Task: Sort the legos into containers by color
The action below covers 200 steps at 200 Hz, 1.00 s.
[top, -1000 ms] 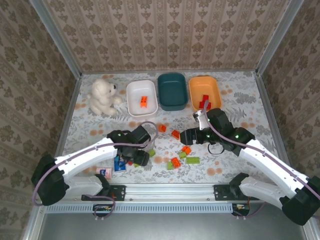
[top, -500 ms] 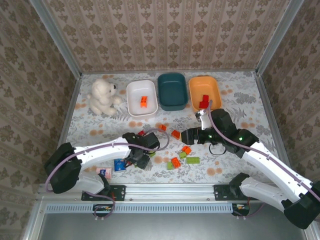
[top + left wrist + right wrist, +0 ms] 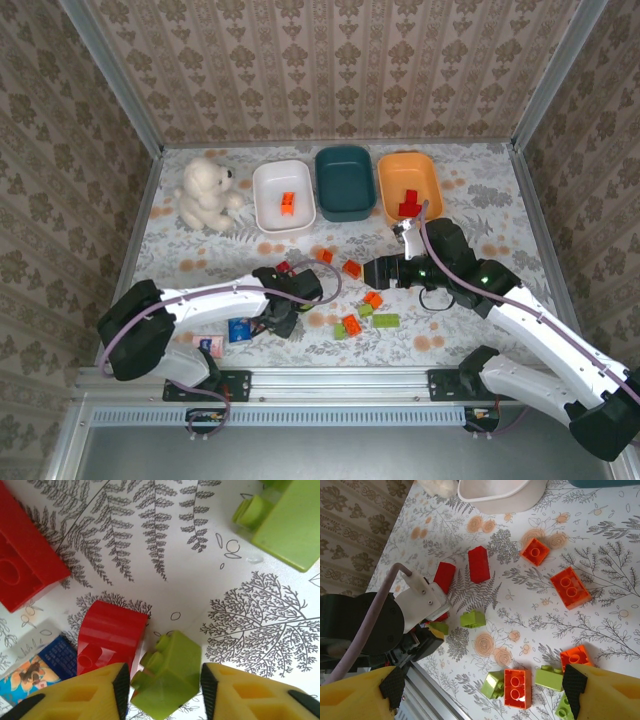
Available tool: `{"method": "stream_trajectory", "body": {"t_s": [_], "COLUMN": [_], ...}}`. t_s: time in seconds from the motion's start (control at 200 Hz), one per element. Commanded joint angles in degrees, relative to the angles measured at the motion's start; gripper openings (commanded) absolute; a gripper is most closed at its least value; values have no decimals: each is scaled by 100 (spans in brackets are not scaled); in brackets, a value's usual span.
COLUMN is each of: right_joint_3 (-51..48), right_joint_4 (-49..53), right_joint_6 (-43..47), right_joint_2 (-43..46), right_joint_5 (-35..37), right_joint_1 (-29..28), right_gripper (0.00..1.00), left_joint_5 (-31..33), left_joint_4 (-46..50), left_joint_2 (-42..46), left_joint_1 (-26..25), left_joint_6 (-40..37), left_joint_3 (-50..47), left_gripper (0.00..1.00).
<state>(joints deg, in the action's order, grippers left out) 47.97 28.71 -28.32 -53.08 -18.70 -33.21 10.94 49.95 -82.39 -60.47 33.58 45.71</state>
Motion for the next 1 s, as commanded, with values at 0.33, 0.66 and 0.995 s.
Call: {"method": "stream_trajectory", "body": {"t_s": [0.33,0.66,0.995], "right_joint_3": [51,81,127], "right_joint_4": [56,38,126], "right_joint_6": [-60,-51,-36], "right_joint_2": [-139,-288,-316], "right_joint_5": [11,56,138], "right_joint_1": [25,25,34], "right_gripper": [86,86,86], "left_joint_5": [-38,-224,41], "left_joint_4": [-112,-245,14], "left_joint_2": [-242,-258,-155], "left_joint_1": [-114,-123,-106], "left_joint_6": [231,394,362], "left_joint_3": [-45,-117,250], "left_gripper": [34,31,17]}}
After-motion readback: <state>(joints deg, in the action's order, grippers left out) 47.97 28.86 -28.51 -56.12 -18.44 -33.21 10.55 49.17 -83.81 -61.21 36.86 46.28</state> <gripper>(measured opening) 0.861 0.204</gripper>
